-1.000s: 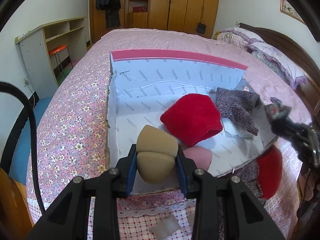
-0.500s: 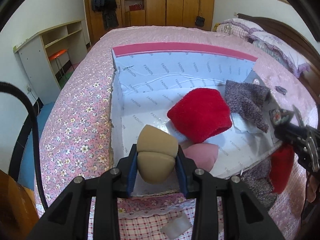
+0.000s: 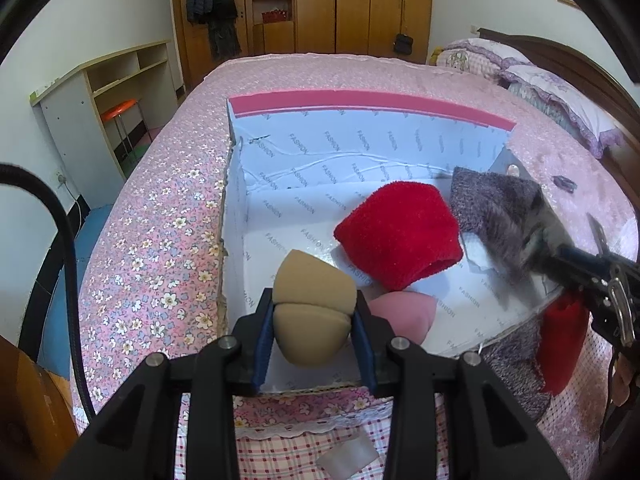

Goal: Organize soft objects
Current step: 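Lower the beige sponge and patterned pouch into the box and open both grippers, then move both grippers back toward the translucent pieces beside the box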

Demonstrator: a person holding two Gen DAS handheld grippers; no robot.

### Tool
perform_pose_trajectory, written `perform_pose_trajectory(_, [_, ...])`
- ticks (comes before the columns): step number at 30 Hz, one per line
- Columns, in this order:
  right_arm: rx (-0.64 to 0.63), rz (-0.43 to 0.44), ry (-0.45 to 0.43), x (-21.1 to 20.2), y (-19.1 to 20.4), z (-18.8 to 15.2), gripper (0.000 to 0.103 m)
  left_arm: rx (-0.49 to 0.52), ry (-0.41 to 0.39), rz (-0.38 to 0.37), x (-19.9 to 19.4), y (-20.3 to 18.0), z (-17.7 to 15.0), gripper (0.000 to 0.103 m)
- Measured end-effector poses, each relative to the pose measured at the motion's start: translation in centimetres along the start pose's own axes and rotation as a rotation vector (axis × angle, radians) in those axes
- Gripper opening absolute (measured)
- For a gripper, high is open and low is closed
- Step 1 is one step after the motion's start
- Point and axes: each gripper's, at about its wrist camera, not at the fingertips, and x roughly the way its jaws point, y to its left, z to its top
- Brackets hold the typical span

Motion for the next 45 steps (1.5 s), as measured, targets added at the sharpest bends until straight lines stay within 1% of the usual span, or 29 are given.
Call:
perform_pose_trajectory(3, [0.002,0.020,0.017,0.3,-0.4,0.1,0.028,0.002,-0.001,0.003,0.0,-0.1,0.0,0.038])
perform_pose_trajectory(5, [0.002,0.027,0.021,0.3,-0.7,0.2,0.025,0.010,0.001,0.002,-0.1,-0.2,0.0,0.038])
perform_pose_trajectory(11, [0.014,0.042,0.005,0.1,-0.8,0.1,0.025,0.001,0.006,0.013,-0.2,-0.1,-0.1,0.041])
perform_pose_trajectory(13, [0.029,0.053,0.003,0.0,-1.0,0.2,0.026,-0.002,0.008,0.017,-0.2,-0.2,-0.1,0.044])
perform_pose_trajectory(16, [0.045,0.076,-0.007,-0.3,-1.1,0.1,0.029,0.000,-0.007,0.018,-0.6,-0.4,-0.2,0.053])
perform_pose_trajectory(18, [0.048,0.082,-0.012,-0.6,-1.0,0.1,0.031,0.001,-0.017,0.013,-0.9,-0.6,-0.2,0.062])
perform_pose_trajectory(21, [0.050,0.073,-0.022,-1.1,-0.9,0.1,0.032,0.005,-0.031,0.032,-1.4,-0.7,-0.1,0.062])
perform_pose_trajectory(25, [0.048,0.078,-0.043,-1.9,-0.8,0.1,0.032,0.010,-0.036,0.019,-2.1,-0.8,-0.3,0.062])
perform_pose_trajectory(29, [0.042,0.075,-0.062,-2.8,-0.5,0.1,0.036,0.020,-0.048,0.013,-3.1,-1.1,-0.4,0.062])
perform_pose_trajectory(32, [0.036,0.078,-0.068,-3.3,-0.2,0.0,0.036,0.026,-0.059,0.004,-4.0,-1.1,-0.6,0.062])
perform_pose_trajectory(36, [0.045,0.089,-0.071,-4.0,0.0,-0.5,0.037,0.039,-0.074,0.014,-5.1,-1.1,-1.0,0.062])
perform_pose_trajectory(38, [0.053,0.103,-0.075,-4.5,0.1,-0.8,0.037,0.040,-0.074,0.011,-5.4,-1.0,-1.3,0.062])
perform_pose_trajectory(45, [0.065,0.105,-0.082,-6.0,0.4,-2.2,0.037,0.050,-0.056,0.002,-5.9,-1.1,-2.7,0.062])
